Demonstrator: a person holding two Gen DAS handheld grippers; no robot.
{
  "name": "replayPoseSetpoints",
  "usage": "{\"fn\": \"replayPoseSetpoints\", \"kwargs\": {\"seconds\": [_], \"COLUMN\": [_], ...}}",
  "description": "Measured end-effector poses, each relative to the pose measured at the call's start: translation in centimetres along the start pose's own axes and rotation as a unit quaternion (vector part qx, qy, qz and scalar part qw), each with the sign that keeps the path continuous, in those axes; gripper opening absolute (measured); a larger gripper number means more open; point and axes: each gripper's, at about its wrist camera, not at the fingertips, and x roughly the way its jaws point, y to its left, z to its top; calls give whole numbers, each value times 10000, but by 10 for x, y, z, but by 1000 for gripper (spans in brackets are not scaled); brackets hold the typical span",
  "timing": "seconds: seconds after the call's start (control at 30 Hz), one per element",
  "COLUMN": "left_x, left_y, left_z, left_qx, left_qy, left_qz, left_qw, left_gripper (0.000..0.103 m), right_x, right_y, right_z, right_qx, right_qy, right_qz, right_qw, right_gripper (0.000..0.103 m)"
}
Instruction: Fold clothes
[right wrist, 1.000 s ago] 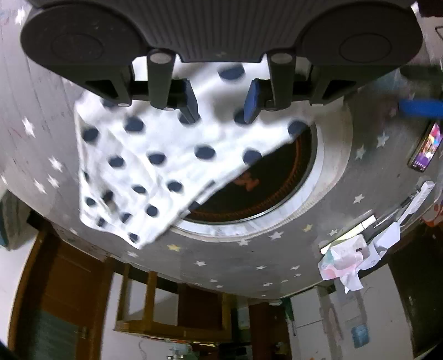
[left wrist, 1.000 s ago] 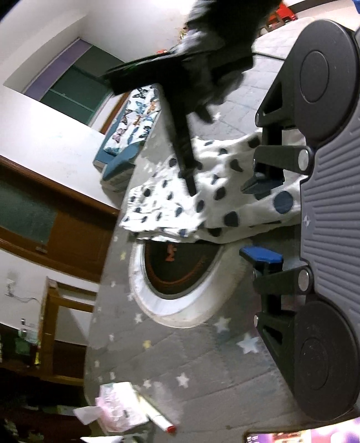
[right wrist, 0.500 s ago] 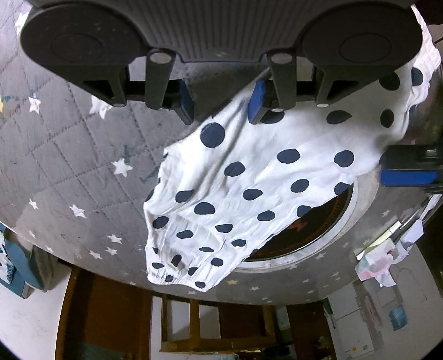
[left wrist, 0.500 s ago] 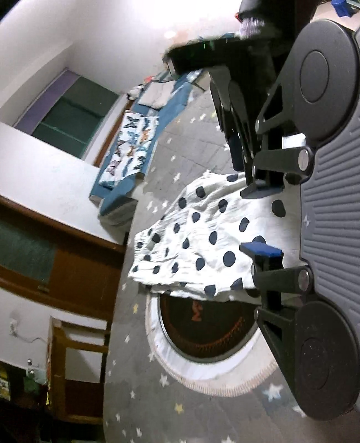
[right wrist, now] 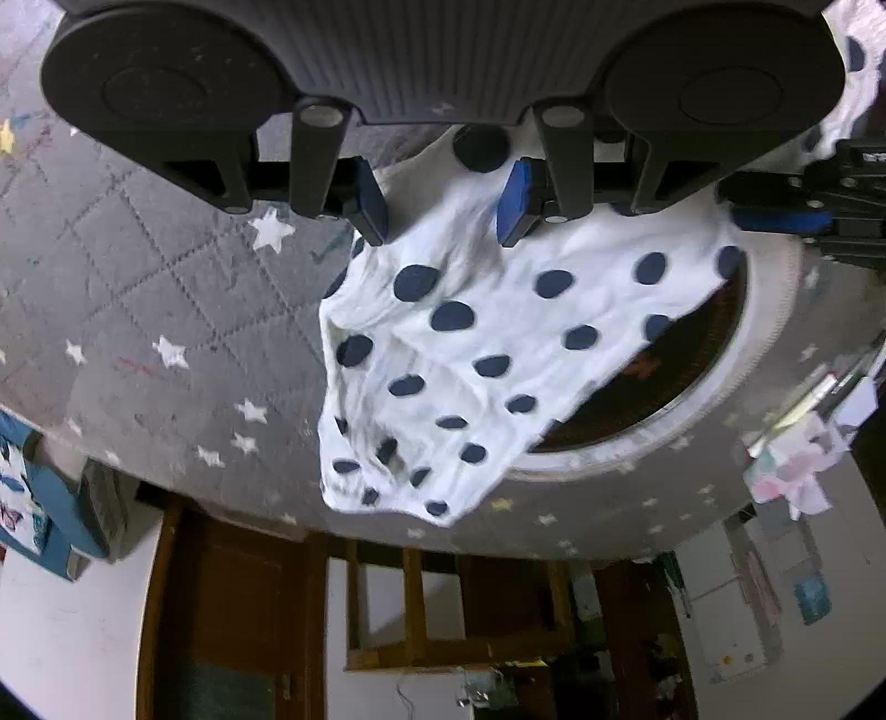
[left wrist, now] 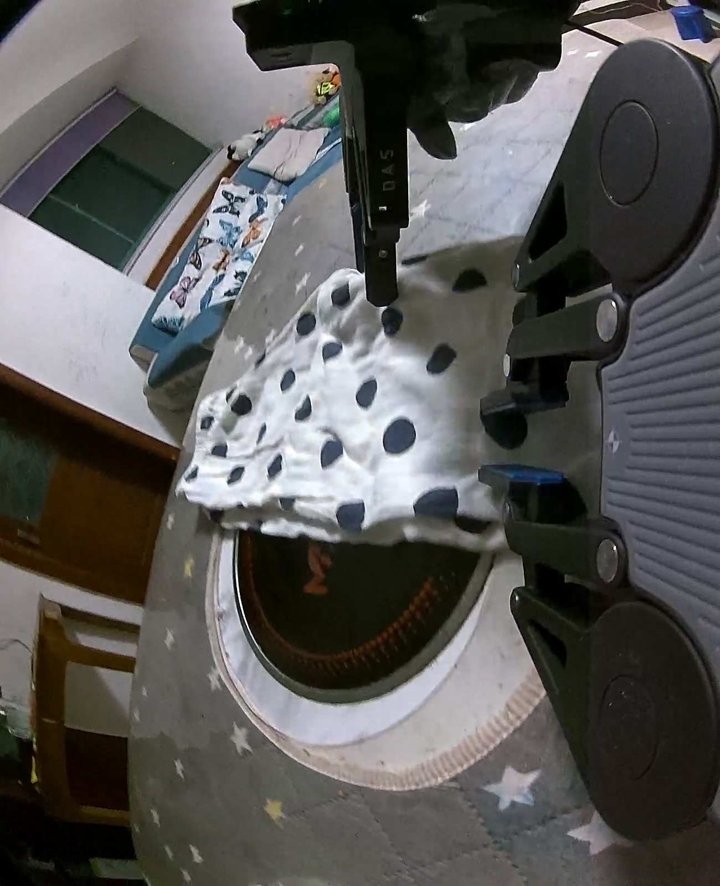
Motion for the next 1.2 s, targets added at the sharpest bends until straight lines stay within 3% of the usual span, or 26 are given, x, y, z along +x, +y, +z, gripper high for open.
{"fn": "replayPoseSetpoints", "kwargs": {"seconds": [0.27, 0.4, 0.6, 0.63, 0.7, 0.77, 1.07, 1.2], "left_x": [-1, 0, 2, 3, 5, 6, -1, -22], "left_y": [1, -1, -9, -10, -10, -9, -7, -15], "left_z": [5, 7, 11, 12, 13, 11, 9, 8], "left_qx": [4, 45, 145, 170, 213, 241, 432, 571], "left_qy": [11, 5, -25, -22, -1, 30, -69, -236], "left_qz": [85, 167, 299, 326, 388, 454, 547, 387], "left_qw": [10000, 9998, 9994, 9993, 9990, 9987, 9975, 9973], "left_gripper": [16, 17, 17, 17, 17, 17, 17, 17], "right_x": [-5, -14, -10, -8, -6, -8, -26, -46], "right_y": [-48, -72, -62, -59, -55, -50, -47, -41], "right_z": [-8, -20, -35, -36, -36, -36, -44, -47], "right_qx": [951, 1400, 1142, 1105, 1097, 1024, 776, 763], "right_qy": [-308, -440, -534, -559, -603, -599, -541, -762], "right_qz": [64, 401, 809, 852, 927, 849, 28, 42], "right_qw": [9950, 9884, 9887, 9886, 9878, 9893, 9955, 9942], "right_gripper": [43, 43, 43, 40, 20, 6, 5, 8]}}
